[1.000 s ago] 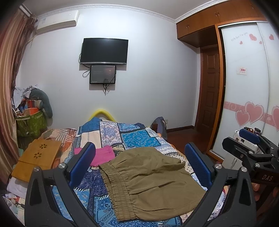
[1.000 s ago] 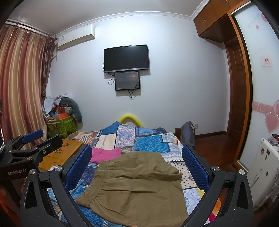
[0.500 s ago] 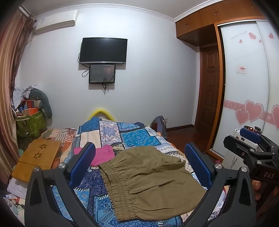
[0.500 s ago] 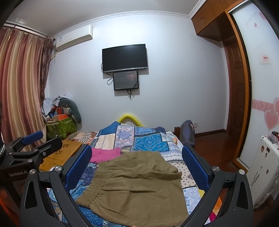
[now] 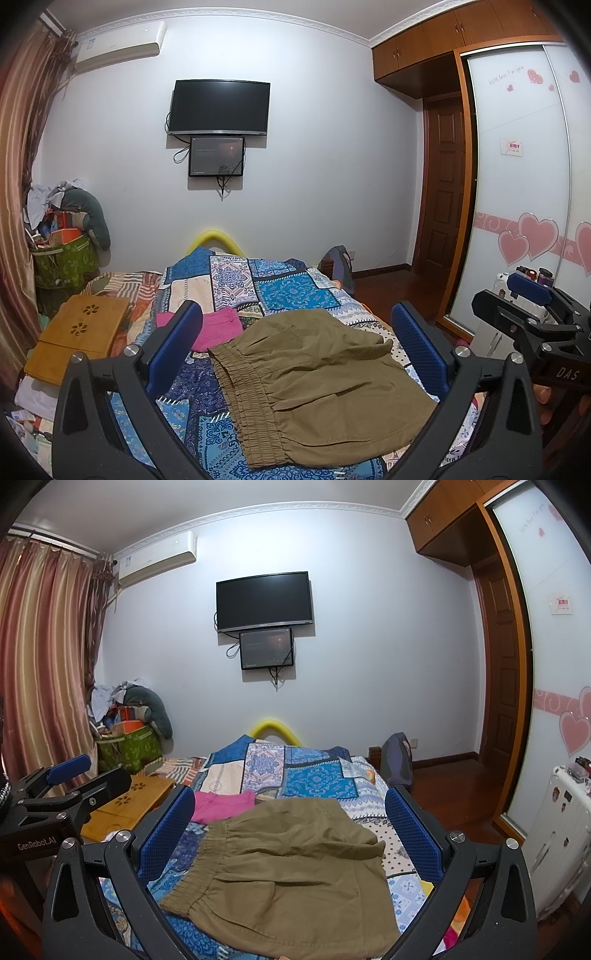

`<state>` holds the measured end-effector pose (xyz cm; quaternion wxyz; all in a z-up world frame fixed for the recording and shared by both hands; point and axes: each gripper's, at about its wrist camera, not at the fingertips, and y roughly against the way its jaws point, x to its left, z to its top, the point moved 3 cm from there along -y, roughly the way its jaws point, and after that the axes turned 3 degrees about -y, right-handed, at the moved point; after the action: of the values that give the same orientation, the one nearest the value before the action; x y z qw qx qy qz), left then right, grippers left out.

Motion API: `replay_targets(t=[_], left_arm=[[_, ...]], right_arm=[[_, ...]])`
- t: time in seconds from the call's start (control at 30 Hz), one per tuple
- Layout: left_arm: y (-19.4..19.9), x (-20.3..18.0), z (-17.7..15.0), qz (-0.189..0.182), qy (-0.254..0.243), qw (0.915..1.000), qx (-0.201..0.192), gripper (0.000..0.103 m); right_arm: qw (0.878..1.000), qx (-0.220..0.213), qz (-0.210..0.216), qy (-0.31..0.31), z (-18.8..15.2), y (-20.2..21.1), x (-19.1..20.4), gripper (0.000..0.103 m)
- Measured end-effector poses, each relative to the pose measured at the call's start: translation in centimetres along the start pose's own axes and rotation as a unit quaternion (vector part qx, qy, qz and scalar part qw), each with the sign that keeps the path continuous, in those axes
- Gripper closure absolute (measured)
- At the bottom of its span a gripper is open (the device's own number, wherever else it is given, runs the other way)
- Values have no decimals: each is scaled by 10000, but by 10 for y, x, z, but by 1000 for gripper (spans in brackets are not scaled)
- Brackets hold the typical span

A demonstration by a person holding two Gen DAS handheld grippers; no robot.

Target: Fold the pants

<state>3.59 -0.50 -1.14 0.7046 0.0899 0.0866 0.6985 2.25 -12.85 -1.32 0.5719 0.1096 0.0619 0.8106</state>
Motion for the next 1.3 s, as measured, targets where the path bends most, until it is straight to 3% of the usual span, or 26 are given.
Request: replay_targets(t=[0.77, 0.97, 1.3], left_arm=[[-15, 2, -4, 25, 28, 9999, 128, 0], [-51, 14, -15, 77, 99, 9984, 551, 0], [-153, 43, -50, 293, -68, 9881, 1510, 0]], right_arm=[[9999, 160, -21, -45, -9, -12, -6, 0], [9988, 440, -200, -72, -16, -38, -25, 0], [9892, 1285, -650, 279, -41, -110, -77, 1]])
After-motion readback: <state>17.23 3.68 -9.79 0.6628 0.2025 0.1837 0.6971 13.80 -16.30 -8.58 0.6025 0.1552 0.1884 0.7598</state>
